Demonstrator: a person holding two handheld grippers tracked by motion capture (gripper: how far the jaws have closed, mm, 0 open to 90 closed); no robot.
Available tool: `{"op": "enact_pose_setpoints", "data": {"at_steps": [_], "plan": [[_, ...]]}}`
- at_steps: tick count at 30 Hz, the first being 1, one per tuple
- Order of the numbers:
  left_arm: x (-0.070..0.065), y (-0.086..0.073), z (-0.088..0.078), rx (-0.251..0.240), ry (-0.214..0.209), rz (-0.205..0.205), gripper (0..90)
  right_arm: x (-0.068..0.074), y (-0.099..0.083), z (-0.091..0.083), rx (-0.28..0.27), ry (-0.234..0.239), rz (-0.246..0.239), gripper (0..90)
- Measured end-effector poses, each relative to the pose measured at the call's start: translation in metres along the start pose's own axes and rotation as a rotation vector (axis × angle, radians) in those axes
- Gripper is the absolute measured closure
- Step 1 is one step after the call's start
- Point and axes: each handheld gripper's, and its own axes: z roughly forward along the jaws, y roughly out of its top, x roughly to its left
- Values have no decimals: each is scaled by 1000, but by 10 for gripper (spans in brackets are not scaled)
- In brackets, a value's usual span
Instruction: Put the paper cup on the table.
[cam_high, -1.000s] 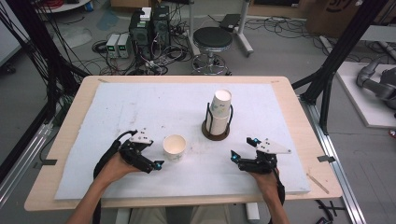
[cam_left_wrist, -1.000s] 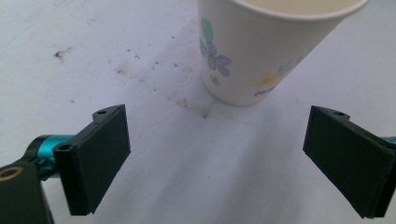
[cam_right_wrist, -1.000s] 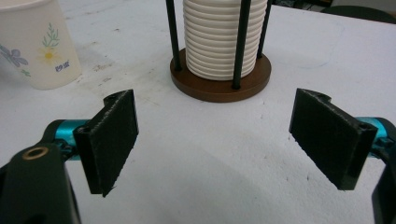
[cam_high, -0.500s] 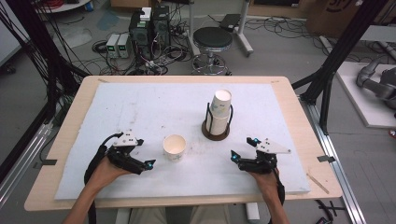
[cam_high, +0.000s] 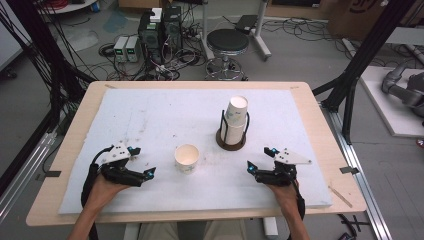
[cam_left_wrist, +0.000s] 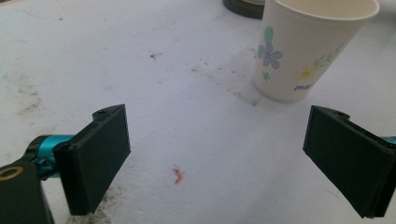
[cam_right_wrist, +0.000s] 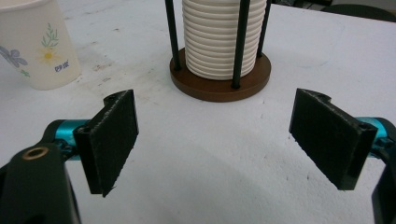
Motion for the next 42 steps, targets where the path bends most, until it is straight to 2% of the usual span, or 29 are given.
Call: {"op": "enact_pose_setpoints", "data": {"at_steps": [2, 5, 7, 18, 24, 30, 35, 42], "plan": [[2, -4, -2, -28, 15, -20, 73, -1, 0, 0, -3, -1, -7, 158], [3, -7, -4, -39, 29, -27, 73, 0, 0, 0, 4, -1, -3, 158], [6, -10, -7, -59, 54, -38, 73, 0, 0, 0, 3, 0, -2, 158], [12, -22, -15, -111, 137, -58, 73, 0, 0, 0, -2, -3, 2, 158], [15, -26, -17, -142, 146, -83, 73, 0, 0, -1, -3, -7, 4, 158], [13, -27, -17, -143, 159, -80, 73, 0, -1, -2, -13, -5, 3, 158], [12, -29, -20, -183, 169, -73, 73, 1, -1, -2, -18, -8, -8, 158], [12, -31, -22, -208, 169, -74, 73, 1, -2, -3, -27, -17, 1, 158]]}}
